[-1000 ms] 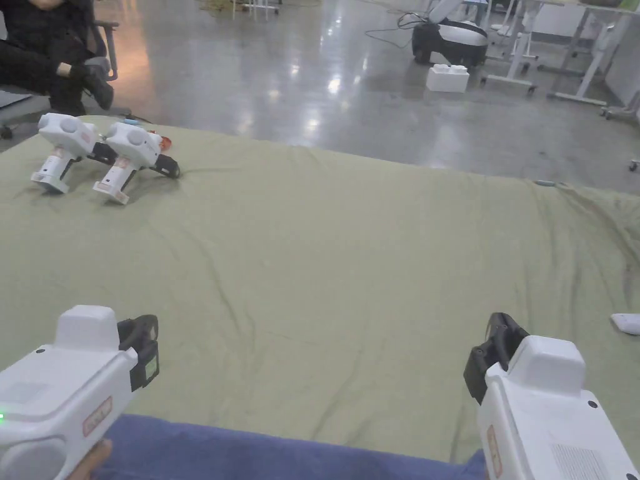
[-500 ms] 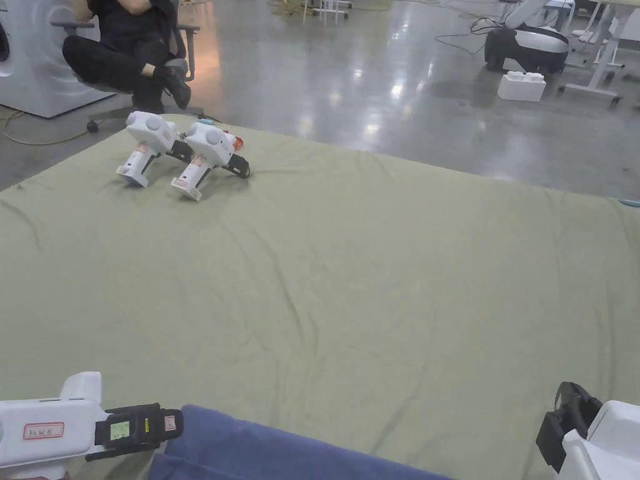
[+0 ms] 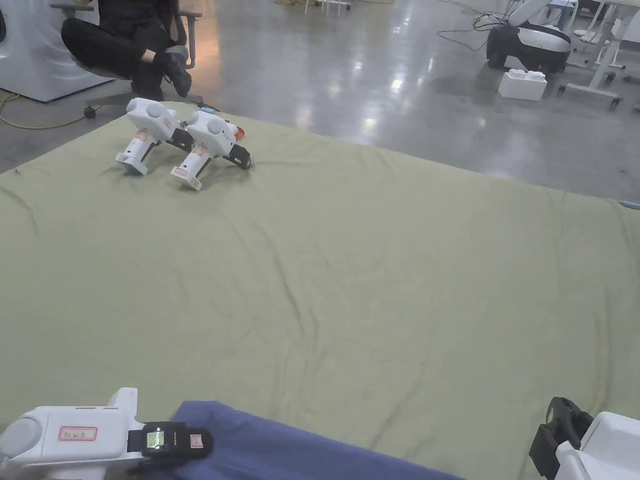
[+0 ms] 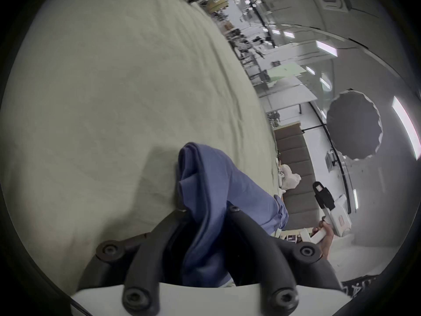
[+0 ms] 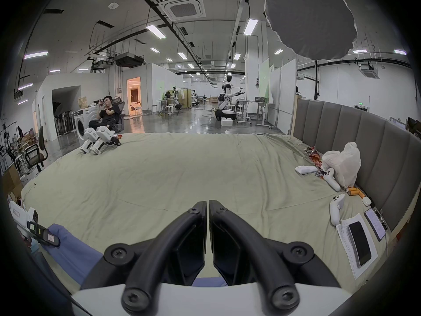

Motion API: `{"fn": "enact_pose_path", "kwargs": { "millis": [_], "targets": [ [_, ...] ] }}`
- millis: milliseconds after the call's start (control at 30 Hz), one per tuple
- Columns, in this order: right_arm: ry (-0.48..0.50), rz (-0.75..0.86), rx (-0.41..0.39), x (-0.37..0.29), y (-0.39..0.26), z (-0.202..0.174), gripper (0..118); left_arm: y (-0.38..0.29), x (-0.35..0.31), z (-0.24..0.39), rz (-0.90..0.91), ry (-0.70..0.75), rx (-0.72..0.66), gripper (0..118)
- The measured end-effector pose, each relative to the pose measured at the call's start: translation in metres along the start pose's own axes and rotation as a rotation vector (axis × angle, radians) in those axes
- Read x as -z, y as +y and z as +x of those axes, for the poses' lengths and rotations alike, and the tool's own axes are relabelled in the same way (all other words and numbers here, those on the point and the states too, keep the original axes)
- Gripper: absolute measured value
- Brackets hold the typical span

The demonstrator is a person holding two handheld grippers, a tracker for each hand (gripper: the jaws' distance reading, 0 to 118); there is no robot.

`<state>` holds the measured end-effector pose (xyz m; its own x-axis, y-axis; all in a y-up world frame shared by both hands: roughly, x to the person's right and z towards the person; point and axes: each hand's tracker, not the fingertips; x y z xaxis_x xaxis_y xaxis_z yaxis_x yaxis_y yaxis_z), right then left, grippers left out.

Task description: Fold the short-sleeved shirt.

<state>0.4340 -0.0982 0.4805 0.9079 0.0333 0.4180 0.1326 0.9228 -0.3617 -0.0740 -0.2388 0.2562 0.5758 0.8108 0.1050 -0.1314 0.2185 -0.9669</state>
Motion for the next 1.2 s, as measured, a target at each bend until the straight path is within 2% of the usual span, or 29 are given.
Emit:
{"fn": "enact_pose_path", "kwargs": {
  "millis": [67, 200, 333, 633, 767, 833, 967, 1100, 1200],
  "targets": [
    [0.002, -0.003, -0.003, 0.000, 0.000, -0.001, 1, -0.005, -0.003, -0.005, 0.018, -0.046, 0.005, 16],
    [0.011, -0.007, -0.001, 0.001, 0.000, -0.002, 2, -0.012, -0.004, 0.019, 0.047, 0.037, 0.111, 9],
    [0.019, -0.009, -0.001, 0.002, 0.000, -0.002, 2, -0.016, -0.015, 0.042, 0.080, 0.044, 0.123, 7],
    [0.031, -0.005, 0.000, 0.000, -0.004, 0.006, 2, -0.014, -0.077, 0.102, 0.188, 0.301, 0.291, 7],
    [0.038, -0.008, 0.004, 0.001, -0.009, 0.009, 2, -0.016, -0.095, 0.122, 0.203, 0.442, 0.343, 7],
    [0.041, -0.011, 0.011, 0.002, -0.010, 0.010, 1, -0.021, -0.095, 0.132, 0.191, 0.466, 0.339, 7],
    [0.045, -0.016, 0.025, 0.002, -0.013, 0.011, 1, -0.040, -0.088, 0.160, 0.168, 0.384, 0.330, 7],
    [0.046, -0.017, 0.032, 0.001, -0.013, 0.015, 1, -0.058, -0.072, 0.182, 0.126, 0.184, 0.316, 7],
    [0.046, -0.018, 0.037, 0.000, -0.014, 0.017, 2, -0.060, -0.056, 0.193, 0.087, 0.089, 0.289, 7]
  ]
}}
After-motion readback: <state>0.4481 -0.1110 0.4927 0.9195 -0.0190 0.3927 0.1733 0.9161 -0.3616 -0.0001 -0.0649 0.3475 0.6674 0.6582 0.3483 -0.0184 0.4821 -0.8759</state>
